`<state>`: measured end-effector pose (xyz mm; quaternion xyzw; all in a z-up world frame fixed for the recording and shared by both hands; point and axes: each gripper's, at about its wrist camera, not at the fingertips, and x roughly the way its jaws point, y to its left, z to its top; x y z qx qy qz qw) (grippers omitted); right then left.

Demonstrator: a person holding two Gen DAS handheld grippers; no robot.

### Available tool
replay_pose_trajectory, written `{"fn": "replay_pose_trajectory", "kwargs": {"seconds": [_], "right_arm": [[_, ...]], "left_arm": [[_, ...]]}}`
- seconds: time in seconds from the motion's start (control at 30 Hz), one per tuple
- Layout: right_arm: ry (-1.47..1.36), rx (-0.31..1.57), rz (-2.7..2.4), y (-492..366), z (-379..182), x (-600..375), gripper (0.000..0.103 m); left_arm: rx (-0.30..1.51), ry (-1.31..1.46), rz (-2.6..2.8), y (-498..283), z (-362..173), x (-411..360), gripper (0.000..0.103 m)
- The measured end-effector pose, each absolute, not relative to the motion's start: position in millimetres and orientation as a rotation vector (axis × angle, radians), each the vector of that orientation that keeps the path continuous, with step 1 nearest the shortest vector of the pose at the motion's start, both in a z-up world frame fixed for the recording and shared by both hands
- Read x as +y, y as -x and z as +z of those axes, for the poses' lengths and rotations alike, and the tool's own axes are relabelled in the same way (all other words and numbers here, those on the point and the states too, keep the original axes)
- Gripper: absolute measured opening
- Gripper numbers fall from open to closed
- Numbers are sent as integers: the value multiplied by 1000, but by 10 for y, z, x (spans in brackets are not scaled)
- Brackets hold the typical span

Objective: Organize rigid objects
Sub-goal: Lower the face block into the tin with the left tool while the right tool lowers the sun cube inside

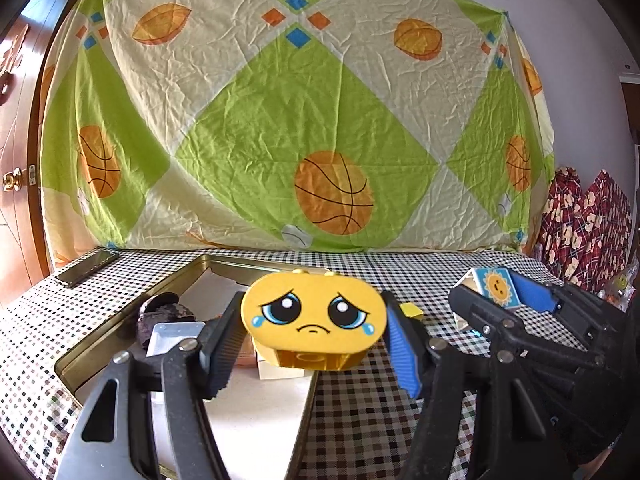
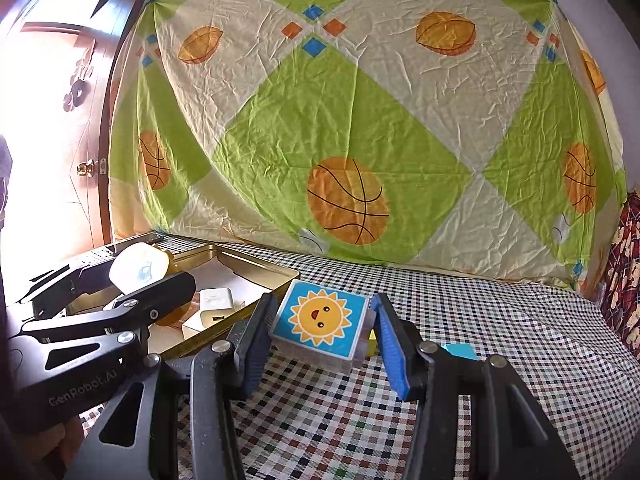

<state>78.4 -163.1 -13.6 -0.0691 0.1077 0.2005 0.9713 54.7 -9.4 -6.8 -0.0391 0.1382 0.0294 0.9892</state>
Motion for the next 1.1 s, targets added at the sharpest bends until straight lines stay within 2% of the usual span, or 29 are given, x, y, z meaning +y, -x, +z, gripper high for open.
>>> {"fn": "replay_pose_trajectory", "kwargs": {"seconds": [0.8,1.1], "right_arm": [[182,225,449,-756,-158,-1351,51],[202,252,518,-828,-133,-996,51]], "left_arm": [[266,101,91,-467,-26,165,65],[292,107,169,-460,21,564,65]]}}
